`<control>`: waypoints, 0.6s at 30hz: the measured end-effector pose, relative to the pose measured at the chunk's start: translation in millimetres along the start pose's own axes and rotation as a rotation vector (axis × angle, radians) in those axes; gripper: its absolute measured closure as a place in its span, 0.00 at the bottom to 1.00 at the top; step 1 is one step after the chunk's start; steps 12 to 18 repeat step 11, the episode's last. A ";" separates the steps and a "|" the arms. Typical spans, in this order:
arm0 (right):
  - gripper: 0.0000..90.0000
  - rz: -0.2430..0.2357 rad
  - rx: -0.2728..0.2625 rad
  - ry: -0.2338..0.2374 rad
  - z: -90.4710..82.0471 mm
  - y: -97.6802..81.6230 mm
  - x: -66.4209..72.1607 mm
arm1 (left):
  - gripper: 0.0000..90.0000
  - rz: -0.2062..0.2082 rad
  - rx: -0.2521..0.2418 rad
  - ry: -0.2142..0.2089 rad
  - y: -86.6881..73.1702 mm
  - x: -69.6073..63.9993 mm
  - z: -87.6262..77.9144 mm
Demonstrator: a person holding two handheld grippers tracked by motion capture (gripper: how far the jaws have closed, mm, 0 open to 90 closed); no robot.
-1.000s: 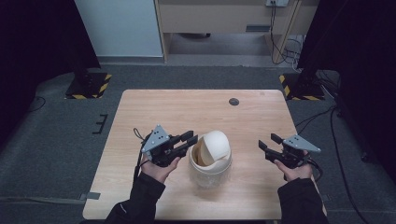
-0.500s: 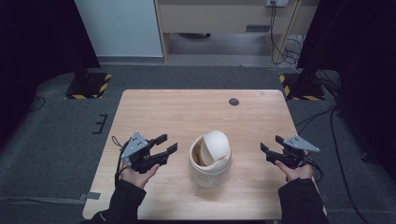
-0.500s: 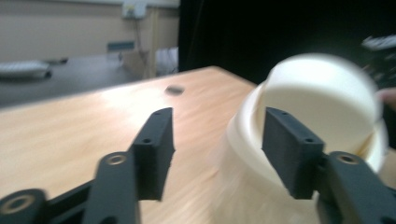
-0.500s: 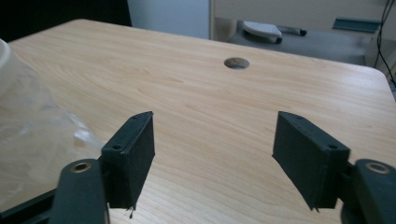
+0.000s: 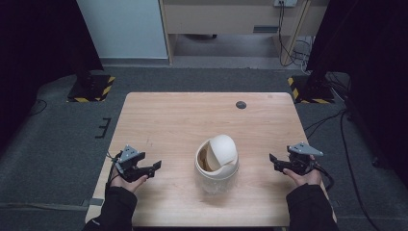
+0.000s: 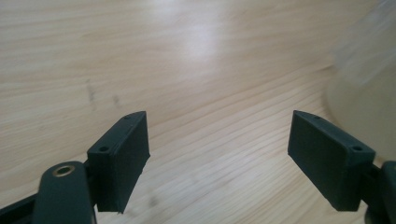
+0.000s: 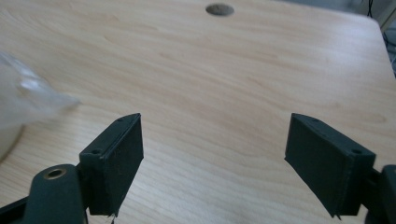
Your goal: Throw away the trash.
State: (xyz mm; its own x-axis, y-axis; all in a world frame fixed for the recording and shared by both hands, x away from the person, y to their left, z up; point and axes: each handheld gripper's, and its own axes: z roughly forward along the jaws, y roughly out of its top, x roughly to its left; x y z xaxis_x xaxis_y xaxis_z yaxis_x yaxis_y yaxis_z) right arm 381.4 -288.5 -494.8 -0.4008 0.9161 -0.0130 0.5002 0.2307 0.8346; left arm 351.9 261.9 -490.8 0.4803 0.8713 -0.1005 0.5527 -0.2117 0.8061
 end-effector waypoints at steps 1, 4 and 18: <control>0.19 0.008 0.014 -0.001 1.6 -2.1 -1.7 | 0.22 0.013 0.018 0.018 -1.5 3.1 1.0; 0.16 0.013 0.052 -0.001 5.9 -8.2 -7.8 | 0.20 0.014 0.054 0.046 -5.0 11.5 5.0; 0.12 0.068 0.126 -0.044 11.7 -21.4 -24.8 | 0.17 -0.001 0.125 0.079 -13.2 24.5 15.4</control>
